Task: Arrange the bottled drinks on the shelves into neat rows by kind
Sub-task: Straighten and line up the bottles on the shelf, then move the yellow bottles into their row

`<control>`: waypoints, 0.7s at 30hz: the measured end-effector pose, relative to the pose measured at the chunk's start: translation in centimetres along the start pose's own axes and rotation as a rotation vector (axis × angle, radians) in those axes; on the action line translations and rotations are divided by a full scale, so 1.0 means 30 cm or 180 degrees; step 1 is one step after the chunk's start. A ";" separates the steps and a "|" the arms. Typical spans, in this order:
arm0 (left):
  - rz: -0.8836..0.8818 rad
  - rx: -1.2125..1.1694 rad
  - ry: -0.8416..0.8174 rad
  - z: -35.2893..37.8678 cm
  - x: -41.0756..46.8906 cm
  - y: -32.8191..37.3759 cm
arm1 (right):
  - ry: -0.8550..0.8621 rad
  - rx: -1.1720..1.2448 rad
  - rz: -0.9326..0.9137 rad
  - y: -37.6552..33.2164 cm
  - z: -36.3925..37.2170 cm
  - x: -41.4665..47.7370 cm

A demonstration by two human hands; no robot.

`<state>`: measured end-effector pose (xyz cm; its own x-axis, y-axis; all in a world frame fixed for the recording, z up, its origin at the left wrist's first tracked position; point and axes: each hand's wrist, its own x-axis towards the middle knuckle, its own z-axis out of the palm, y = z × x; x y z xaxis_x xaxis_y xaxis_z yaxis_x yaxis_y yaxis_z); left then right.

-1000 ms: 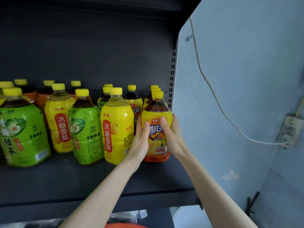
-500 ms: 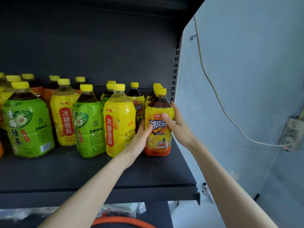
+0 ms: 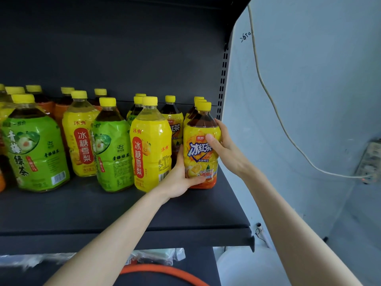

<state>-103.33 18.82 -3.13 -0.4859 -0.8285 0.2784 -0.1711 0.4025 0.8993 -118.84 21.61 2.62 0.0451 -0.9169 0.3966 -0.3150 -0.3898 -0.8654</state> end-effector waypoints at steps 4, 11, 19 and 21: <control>-0.0062 -0.0018 0.0010 -0.001 0.017 -0.014 | 0.0010 -0.0025 -0.0002 -0.004 0.001 -0.002; -0.0267 0.0067 0.0060 0.000 0.016 0.007 | 0.0008 -0.0161 0.0116 -0.028 0.001 -0.015; -0.0347 0.1561 0.0670 0.009 -0.089 0.111 | 0.0402 -0.1762 0.0060 -0.098 0.001 -0.113; -0.0272 0.1722 0.0771 -0.014 -0.144 0.146 | 0.0554 -0.1905 -0.0093 -0.110 0.014 -0.152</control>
<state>-101.61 24.01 -0.26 -0.2529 -0.9062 0.3388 -0.6439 0.4190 0.6402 -117.60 27.02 3.52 -0.0776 -0.8595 0.5051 -0.7949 -0.2524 -0.5517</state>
